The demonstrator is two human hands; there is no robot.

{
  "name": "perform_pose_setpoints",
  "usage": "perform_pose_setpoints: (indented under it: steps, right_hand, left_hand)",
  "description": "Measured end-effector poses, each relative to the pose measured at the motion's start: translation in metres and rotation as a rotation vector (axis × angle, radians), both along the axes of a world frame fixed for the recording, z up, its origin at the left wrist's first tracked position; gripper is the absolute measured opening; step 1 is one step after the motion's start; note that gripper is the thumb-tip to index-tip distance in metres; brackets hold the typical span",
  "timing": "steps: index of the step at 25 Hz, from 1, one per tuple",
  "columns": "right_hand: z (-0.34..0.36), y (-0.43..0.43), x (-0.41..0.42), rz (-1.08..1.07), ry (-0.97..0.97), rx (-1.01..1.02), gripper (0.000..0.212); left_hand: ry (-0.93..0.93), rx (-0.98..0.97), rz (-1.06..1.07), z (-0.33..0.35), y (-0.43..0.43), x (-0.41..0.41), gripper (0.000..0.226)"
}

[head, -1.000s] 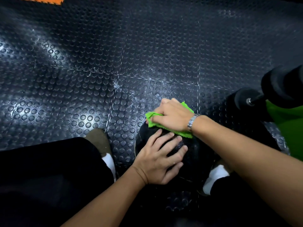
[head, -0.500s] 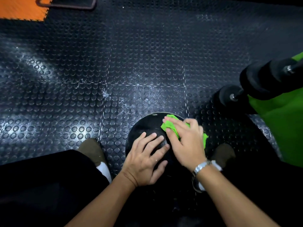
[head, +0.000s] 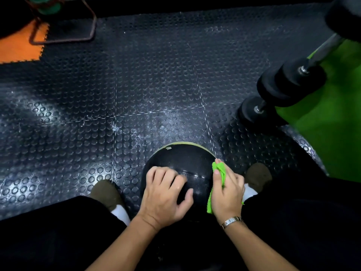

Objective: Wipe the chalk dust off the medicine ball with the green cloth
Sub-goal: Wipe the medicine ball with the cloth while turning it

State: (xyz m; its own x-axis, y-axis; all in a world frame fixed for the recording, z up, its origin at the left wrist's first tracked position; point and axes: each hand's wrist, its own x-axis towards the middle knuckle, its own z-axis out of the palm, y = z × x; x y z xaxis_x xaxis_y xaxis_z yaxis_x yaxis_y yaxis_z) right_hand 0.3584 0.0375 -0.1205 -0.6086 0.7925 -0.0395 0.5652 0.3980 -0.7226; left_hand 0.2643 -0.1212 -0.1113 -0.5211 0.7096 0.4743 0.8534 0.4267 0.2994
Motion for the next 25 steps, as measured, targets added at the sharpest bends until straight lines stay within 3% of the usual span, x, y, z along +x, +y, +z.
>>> perform_pose_setpoints:
  steps: [4, 7, 10, 13, 16, 18, 19, 21, 22, 23, 25]
  right_hand:
    - [-0.011, -0.001, 0.009, 0.212, 0.075, 0.094, 0.046]
    - [-0.011, 0.005, -0.006, 0.119, 0.05, -0.042, 0.042]
    - [-0.014, 0.034, -0.046, -0.018, -0.243, -0.255, 0.042]
    - [-0.002, 0.052, -0.103, 0.201, -0.478, -0.259, 0.049]
    - [0.005, 0.039, -0.11, 0.552, -0.304, -0.042, 0.048]
    - [-0.003, 0.039, -0.078, 0.541, -0.127, -0.045, 0.047]
    - [-0.012, 0.049, -0.066, 0.438, -0.16, -0.122, 0.048]
    - [-0.026, 0.073, -0.075, 0.197, -0.446, -0.423, 0.053]
    - [-0.033, 0.078, -0.095, 0.193, -0.567, -0.494, 0.052]
    - [-0.029, 0.077, -0.12, 0.285, -0.675, -0.473, 0.048]
    - [-0.016, 0.054, -0.165, 0.62, -0.739, -0.232, 0.04]
  left_hand:
    - [-0.068, -0.142, 0.024, -0.004, -0.004, 0.011, 0.051]
    - [-0.044, -0.154, 0.056, -0.01, -0.016, 0.017, 0.054]
    - [-0.033, -0.127, 0.09, -0.01, -0.015, 0.021, 0.053]
    - [-0.028, -0.12, 0.115, -0.01, -0.009, 0.024, 0.054]
    - [-0.033, -0.103, 0.119, -0.014, -0.01, 0.023, 0.056]
    - [-0.034, -0.079, 0.097, -0.016, -0.014, 0.021, 0.058]
    - [-0.029, -0.075, 0.077, -0.016, -0.016, 0.021, 0.058]
    - [-0.017, -0.089, 0.032, -0.016, -0.015, 0.022, 0.058]
    - [-0.012, -0.098, 0.022, -0.016, -0.013, 0.024, 0.058]
    - [-0.01, -0.107, 0.023, -0.016, -0.01, 0.025, 0.058]
    - [-0.016, -0.124, 0.045, -0.015, -0.006, 0.03, 0.059]
